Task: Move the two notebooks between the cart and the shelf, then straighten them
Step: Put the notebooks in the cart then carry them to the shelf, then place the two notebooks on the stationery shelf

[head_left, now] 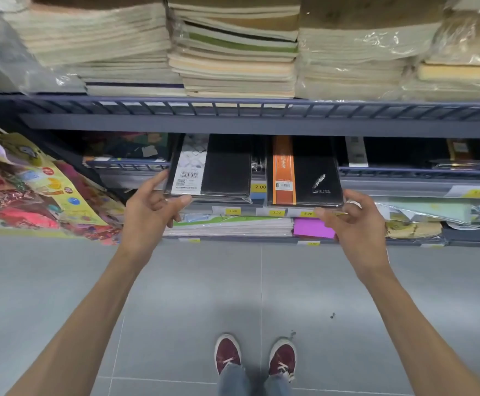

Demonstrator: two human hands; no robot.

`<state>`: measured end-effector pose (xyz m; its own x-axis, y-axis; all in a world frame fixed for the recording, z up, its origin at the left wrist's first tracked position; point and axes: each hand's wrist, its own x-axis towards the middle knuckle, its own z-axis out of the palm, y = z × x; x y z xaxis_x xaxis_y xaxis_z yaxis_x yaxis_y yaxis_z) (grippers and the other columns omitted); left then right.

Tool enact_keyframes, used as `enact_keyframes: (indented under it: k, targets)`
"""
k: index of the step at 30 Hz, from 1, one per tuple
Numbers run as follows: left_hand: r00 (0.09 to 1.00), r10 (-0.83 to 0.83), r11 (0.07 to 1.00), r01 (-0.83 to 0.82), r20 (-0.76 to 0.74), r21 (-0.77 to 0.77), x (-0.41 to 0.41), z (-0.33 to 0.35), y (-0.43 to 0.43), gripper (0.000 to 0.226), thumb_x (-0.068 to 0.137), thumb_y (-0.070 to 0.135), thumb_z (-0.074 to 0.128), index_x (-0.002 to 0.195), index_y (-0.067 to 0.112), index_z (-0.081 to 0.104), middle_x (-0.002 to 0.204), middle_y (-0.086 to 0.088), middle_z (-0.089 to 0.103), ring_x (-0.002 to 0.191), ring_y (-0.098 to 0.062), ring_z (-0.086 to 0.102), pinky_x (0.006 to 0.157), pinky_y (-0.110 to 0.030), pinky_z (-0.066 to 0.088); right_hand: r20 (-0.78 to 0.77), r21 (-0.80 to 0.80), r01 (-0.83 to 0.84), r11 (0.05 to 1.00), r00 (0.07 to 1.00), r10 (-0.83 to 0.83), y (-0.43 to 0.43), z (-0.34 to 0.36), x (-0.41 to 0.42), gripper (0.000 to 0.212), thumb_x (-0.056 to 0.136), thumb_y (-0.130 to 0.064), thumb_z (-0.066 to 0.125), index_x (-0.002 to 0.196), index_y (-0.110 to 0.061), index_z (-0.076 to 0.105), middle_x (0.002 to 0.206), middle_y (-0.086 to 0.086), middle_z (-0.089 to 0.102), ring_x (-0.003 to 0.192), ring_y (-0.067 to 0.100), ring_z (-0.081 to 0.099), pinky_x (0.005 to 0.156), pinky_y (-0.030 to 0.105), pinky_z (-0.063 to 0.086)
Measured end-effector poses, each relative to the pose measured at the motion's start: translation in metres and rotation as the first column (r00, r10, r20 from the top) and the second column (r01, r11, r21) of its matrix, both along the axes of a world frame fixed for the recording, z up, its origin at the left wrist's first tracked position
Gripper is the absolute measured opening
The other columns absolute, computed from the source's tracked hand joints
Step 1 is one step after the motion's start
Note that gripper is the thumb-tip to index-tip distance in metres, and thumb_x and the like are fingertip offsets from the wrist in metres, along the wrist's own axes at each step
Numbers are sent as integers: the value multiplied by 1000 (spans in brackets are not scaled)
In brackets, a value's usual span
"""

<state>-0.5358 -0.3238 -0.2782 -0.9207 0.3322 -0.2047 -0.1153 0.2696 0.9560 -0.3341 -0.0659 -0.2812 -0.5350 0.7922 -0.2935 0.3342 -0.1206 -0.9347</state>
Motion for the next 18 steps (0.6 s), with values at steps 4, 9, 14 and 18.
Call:
enact_keyframes:
  k: [4, 9, 14, 18]
  targets:
    - [988, 24, 995, -39, -155, -95, 3, -12, 0, 60, 86, 19, 76, 142, 21, 55, 89, 10, 78, 55, -5, 61, 65, -28, 54, -37, 71, 5, 997, 999, -2, -5, -5, -11, 38, 76, -20, 84, 100, -31, 56, 75, -11, 73, 65, 12, 63, 63, 21, 49]
    - [975, 96, 991, -112, -203, -73, 4, -22, 6, 59, 84, 24, 77, 139, 15, 58, 110, 5, 76, 72, -10, 72, 76, -41, 62, -115, 71, 60, 996, 992, -52, -4, -14, -22, 37, 77, -13, 83, 107, -10, 62, 81, -8, 75, 62, 12, 64, 54, 17, 47]
    - [969, 182, 983, -182, -170, 11, -5, -31, 14, 58, 86, 21, 77, 139, 9, 58, 95, -5, 78, 79, -20, 75, 76, -34, 61, -101, 124, 66, 990, 993, -54, 3, -20, -35, 37, 78, -17, 82, 109, -11, 63, 83, -7, 74, 59, 7, 63, 55, 15, 48]
    - [971, 191, 981, -190, -146, 21, -19, -34, 20, 60, 83, 27, 79, 137, 9, 60, 92, -4, 78, 76, -21, 75, 71, -33, 61, -69, 141, 86, 986, 995, -77, 10, -24, -42, 49, 76, -26, 84, 117, -9, 63, 96, 7, 74, 59, 16, 67, 56, 25, 51]
